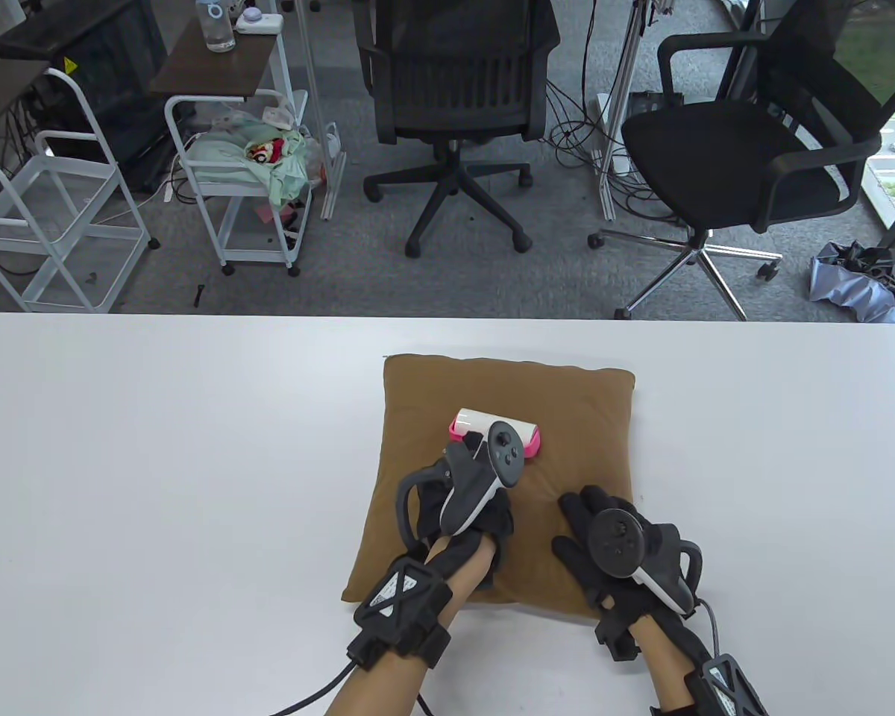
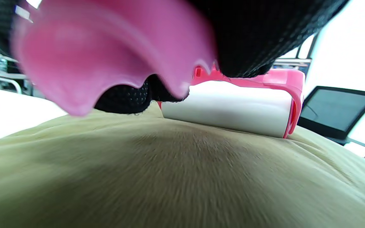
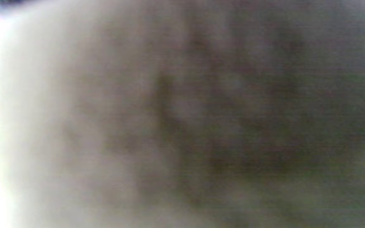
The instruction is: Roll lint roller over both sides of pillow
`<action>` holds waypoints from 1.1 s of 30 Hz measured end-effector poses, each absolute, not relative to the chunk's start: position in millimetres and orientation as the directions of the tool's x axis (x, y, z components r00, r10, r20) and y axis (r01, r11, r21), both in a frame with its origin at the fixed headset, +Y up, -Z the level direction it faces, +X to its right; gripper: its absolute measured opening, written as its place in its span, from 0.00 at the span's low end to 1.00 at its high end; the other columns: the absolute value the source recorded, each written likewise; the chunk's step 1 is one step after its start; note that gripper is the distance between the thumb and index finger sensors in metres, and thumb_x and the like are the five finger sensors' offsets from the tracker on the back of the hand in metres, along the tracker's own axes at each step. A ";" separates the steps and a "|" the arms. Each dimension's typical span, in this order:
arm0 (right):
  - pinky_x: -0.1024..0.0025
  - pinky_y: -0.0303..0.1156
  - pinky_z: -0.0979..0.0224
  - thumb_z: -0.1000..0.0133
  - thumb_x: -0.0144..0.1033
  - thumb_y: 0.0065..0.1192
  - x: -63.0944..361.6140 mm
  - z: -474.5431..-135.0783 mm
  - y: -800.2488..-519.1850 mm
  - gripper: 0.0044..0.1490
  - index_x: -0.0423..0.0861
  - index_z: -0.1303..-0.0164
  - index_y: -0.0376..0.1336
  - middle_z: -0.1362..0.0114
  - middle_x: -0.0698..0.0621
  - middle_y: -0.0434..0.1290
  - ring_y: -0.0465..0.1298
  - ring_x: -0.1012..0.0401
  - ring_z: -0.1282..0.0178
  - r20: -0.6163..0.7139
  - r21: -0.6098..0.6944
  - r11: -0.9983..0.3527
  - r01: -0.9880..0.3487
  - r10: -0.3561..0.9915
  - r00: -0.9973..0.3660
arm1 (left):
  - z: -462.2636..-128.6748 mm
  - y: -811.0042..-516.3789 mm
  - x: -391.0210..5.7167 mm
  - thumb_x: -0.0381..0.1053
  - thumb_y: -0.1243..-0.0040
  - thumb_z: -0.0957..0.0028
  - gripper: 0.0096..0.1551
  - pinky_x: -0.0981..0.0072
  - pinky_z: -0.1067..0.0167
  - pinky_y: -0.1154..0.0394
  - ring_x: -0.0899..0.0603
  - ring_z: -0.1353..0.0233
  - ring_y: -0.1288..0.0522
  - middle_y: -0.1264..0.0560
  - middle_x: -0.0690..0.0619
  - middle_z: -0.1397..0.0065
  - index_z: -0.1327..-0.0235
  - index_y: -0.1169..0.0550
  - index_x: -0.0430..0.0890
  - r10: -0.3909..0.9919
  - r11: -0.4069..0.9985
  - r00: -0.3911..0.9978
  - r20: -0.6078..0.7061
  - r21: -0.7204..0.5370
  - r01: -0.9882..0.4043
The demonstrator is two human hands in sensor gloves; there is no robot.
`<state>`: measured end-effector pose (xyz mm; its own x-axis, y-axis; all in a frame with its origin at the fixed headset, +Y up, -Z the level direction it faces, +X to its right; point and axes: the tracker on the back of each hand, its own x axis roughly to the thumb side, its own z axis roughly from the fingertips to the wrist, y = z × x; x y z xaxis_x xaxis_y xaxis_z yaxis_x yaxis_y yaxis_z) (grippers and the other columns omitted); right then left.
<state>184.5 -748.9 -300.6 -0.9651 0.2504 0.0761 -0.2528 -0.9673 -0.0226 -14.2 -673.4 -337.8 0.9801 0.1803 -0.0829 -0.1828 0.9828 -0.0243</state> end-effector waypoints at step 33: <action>0.49 0.64 0.21 0.54 0.61 0.61 187.9 -300.4 -752.1 0.39 0.64 0.30 0.60 0.14 0.57 0.60 0.63 0.53 0.18 0.047 0.034 -0.950 -0.312 0.313 -0.949 | -254.1 -683.7 -41.5 0.55 0.37 0.59 0.38 0.42 0.56 0.20 0.40 0.62 0.12 0.14 0.43 0.45 0.33 0.28 0.46 0.158 0.982 0.982 -0.099 -0.091 -0.167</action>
<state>187.9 -752.1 -300.4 -0.9486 0.3129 0.0475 -0.3115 -0.9496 0.0342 -41.5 -683.7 -254.1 0.9825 0.1578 -0.0994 -0.1669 0.9818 -0.0908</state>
